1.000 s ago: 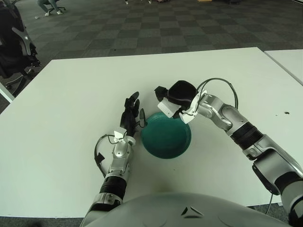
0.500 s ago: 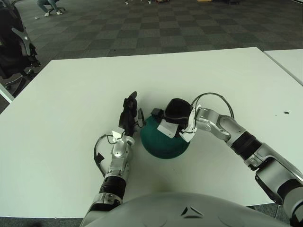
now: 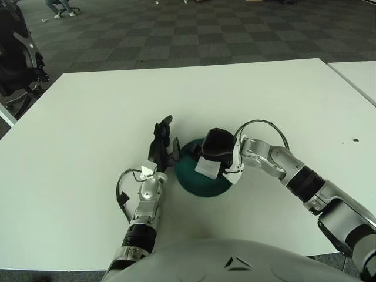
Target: Put the charger into the plate.
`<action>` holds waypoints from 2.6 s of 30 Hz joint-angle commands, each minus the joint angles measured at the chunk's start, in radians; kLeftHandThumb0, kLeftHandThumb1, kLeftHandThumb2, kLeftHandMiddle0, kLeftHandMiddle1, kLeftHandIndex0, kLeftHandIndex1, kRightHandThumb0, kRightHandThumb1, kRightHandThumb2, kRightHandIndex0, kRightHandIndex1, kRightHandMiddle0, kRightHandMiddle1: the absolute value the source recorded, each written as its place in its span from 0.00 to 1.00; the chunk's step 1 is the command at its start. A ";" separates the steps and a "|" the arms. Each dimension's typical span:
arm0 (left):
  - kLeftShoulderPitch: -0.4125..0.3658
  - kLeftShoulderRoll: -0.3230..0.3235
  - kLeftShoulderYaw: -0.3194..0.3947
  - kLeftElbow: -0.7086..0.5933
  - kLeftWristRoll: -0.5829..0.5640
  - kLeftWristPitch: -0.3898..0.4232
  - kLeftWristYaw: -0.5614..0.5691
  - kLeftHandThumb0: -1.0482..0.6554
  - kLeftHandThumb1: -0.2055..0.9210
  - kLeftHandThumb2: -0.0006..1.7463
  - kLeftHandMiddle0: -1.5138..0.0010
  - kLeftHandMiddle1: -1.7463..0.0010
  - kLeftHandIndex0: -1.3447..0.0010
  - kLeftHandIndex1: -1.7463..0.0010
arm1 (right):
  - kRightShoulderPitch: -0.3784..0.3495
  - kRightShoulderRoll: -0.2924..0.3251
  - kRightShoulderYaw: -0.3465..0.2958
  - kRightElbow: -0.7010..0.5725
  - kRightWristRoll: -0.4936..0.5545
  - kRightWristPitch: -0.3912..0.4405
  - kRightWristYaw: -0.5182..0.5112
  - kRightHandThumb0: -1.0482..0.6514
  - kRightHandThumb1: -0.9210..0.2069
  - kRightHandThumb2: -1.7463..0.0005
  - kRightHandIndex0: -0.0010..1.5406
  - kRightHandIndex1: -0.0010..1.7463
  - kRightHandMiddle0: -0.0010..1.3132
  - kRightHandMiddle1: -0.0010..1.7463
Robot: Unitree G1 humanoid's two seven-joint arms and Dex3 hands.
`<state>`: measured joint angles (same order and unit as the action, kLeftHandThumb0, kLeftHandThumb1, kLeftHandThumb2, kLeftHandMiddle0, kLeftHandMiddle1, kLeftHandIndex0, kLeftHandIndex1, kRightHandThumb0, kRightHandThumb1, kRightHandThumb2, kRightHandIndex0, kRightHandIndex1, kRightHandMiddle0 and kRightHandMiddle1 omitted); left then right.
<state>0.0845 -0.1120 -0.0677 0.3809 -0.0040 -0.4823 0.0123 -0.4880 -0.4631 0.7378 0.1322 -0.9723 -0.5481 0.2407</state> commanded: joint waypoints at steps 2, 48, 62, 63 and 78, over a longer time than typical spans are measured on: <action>0.139 -0.036 -0.025 0.046 0.019 0.082 0.031 0.09 1.00 0.63 0.84 0.99 1.00 0.72 | 0.029 -0.016 0.019 0.012 -0.026 -0.015 0.017 0.38 0.32 0.47 0.66 1.00 0.37 0.94; 0.087 -0.089 0.074 0.184 -0.263 -0.011 -0.154 0.06 1.00 0.61 0.96 1.00 1.00 0.90 | 0.194 -0.033 -0.066 -0.035 -0.100 0.077 -0.223 0.00 0.00 0.44 0.00 0.00 0.00 0.00; 0.090 -0.092 0.086 0.174 -0.281 -0.037 -0.223 0.05 1.00 0.59 0.96 1.00 1.00 0.92 | 0.180 -0.006 -0.107 0.033 -0.057 0.057 -0.354 0.00 0.00 0.49 0.00 0.00 0.00 0.00; 0.090 -0.092 0.087 0.173 -0.279 -0.036 -0.222 0.05 1.00 0.59 0.96 1.00 1.00 0.91 | 0.181 -0.007 -0.114 0.033 -0.048 0.050 -0.361 0.00 0.00 0.49 0.00 0.00 0.00 0.00; 0.091 -0.121 0.134 0.164 -0.359 0.050 -0.200 0.08 1.00 0.50 0.88 0.99 1.00 0.69 | 0.152 0.047 -0.331 0.103 0.432 -0.044 -0.273 0.01 0.00 0.50 0.00 0.00 0.00 0.00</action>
<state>0.0616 -0.1220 0.0397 0.3978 -0.3255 -0.4676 -0.1995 -0.3289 -0.4556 0.4322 0.1988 -0.6470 -0.5889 -0.0797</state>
